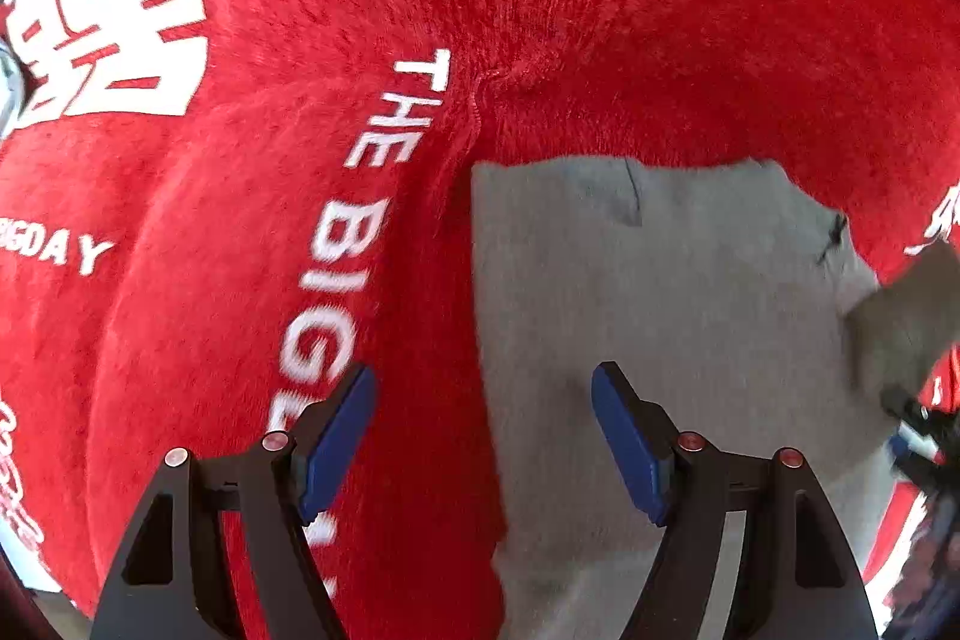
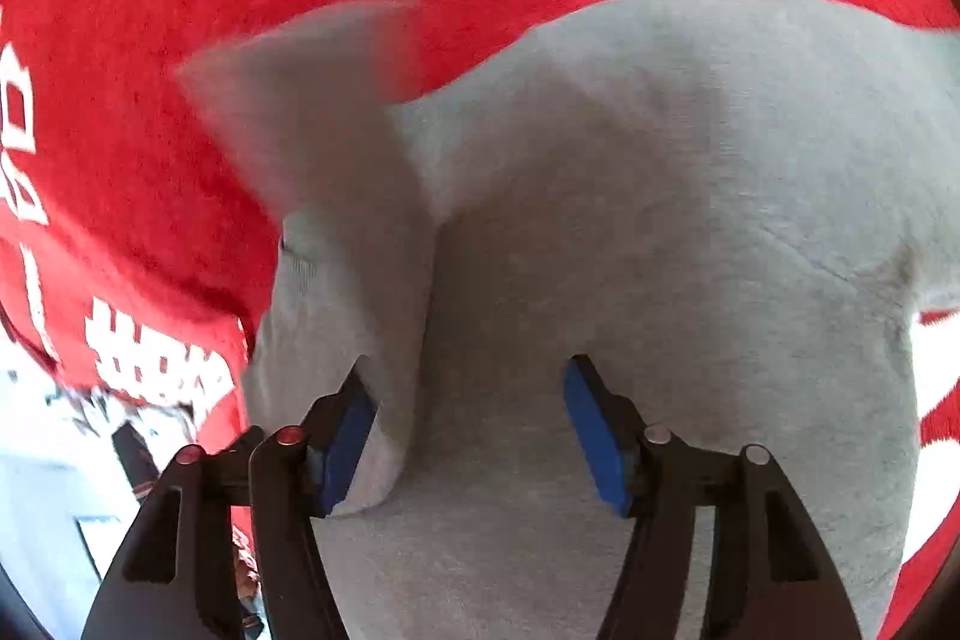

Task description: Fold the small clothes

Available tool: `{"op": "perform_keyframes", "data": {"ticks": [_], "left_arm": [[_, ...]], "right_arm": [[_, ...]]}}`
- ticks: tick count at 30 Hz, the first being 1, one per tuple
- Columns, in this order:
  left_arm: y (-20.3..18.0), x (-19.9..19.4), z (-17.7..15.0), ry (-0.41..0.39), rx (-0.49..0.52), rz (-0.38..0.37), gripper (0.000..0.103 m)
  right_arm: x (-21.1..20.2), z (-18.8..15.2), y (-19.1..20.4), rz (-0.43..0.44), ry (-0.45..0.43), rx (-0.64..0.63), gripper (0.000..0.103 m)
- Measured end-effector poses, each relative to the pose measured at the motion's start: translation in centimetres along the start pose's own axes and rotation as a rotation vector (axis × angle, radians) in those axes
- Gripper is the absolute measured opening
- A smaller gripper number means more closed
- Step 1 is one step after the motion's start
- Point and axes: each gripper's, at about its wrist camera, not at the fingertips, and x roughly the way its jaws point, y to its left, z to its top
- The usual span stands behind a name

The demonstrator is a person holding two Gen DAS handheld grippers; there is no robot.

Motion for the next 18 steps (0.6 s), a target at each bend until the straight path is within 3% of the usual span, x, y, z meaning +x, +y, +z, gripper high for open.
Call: {"op": "perform_keyframes", "data": {"ticks": [4,5,6,7,10,12,16,18], "left_arm": [[-1.3,1.8,1.6,0.022,0.023,0.014,0.075],[-1.9,2.0,2.1,0.018,0.035,0.009,0.072],[-2.3,1.9,2.4,0.016,0.034,-0.015,0.059],[-2.5,1.8,2.6,0.016,0.032,-0.036,0.019],[-2.3,0.8,3.2,0.006,0.012,-0.078,0.014],[-1.3,0.5,3.2,-0.001,0.009,-0.075,0.009],[1.6,1.8,3.4,0.027,-0.060,-0.105,0.009],[2.0,1.7,3.3,0.019,-0.072,-0.123,0.009]], "right_arm": [[-0.7,0.4,-1.4,0.019,-0.022,0.108,0.066],[-0.6,0.8,-1.6,0.013,-0.021,0.136,0.048],[-0.5,1.2,-1.5,0.016,-0.013,0.147,0.028],[-0.6,1.5,-1.5,0.031,-0.003,0.142,0.008],[-1.4,2.1,0.6,0.084,-0.009,0.034,0.008],[-1.4,2.4,1.3,0.064,-0.015,-0.034,0.008],[0.0,1.7,-1.7,-0.095,-0.019,0.017,0.008],[-1.1,1.2,-3.5,-0.066,-0.051,0.078,0.008]]}}
